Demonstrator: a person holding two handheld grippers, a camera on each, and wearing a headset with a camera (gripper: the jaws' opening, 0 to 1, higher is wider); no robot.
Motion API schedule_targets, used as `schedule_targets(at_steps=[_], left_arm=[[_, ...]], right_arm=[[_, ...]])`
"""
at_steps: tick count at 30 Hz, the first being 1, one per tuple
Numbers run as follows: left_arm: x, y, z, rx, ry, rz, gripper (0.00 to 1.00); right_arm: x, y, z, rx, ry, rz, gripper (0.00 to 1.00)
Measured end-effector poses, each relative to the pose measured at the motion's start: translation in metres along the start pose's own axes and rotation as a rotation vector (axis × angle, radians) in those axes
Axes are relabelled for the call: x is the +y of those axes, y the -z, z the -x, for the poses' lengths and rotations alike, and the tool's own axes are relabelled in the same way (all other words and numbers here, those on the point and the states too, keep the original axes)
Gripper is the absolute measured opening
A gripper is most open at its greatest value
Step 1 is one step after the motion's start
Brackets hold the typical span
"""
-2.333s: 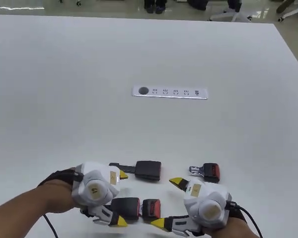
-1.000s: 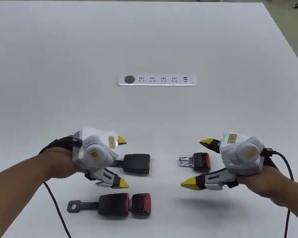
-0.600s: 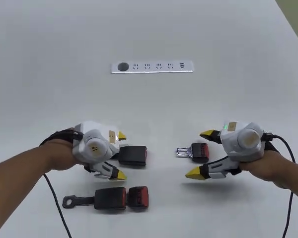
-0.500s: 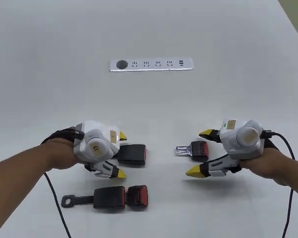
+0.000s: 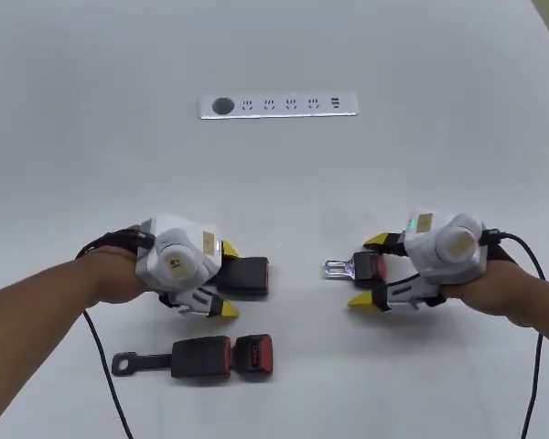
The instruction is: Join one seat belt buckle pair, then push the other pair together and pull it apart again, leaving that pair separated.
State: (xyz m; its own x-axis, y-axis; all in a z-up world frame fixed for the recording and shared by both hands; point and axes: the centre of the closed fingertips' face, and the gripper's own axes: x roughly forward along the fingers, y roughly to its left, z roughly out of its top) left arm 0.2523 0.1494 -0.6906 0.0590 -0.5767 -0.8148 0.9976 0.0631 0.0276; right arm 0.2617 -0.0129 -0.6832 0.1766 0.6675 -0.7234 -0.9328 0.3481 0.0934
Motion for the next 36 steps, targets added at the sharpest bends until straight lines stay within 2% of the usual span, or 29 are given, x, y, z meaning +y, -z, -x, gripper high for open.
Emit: schedule_targets(at_steps=[4, 5, 6, 12, 16, 17, 21, 30, 36], left_arm=[[0.006, 0.001, 0.001, -0.005, -0.020, 0.001, 0.38], [0.007, 0.001, 0.001, -0.005, -0.025, -0.004, 0.34], [0.005, 0.003, 0.001, 0.005, -0.016, 0.000, 0.34], [0.007, 0.002, -0.002, 0.000, -0.010, -0.010, 0.34], [0.007, 0.001, -0.003, 0.008, -0.004, -0.019, 0.34], [0.007, 0.001, -0.004, 0.012, 0.000, -0.022, 0.34], [0.007, 0.001, -0.005, 0.020, 0.008, -0.026, 0.34], [0.005, 0.000, -0.005, 0.032, 0.015, -0.026, 0.34], [0.003, -0.002, -0.004, 0.035, 0.020, -0.025, 0.34]], right_arm=[[-0.001, 0.004, 0.004, 0.023, 0.005, 0.034, 0.35], [-0.001, 0.004, 0.005, 0.023, 0.004, 0.038, 0.35], [-0.001, 0.004, 0.005, 0.026, 0.000, 0.041, 0.35], [-0.006, 0.006, 0.004, 0.053, -0.011, 0.077, 0.34], [-0.006, 0.010, 0.003, 0.102, -0.053, 0.131, 0.34], [-0.006, 0.011, 0.004, 0.123, -0.069, 0.166, 0.34], [-0.006, 0.014, 0.000, 0.150, -0.081, 0.193, 0.34], [-0.005, 0.015, -0.003, 0.166, -0.088, 0.207, 0.34], [-0.005, 0.009, -0.007, 0.163, -0.087, 0.211, 0.34]])
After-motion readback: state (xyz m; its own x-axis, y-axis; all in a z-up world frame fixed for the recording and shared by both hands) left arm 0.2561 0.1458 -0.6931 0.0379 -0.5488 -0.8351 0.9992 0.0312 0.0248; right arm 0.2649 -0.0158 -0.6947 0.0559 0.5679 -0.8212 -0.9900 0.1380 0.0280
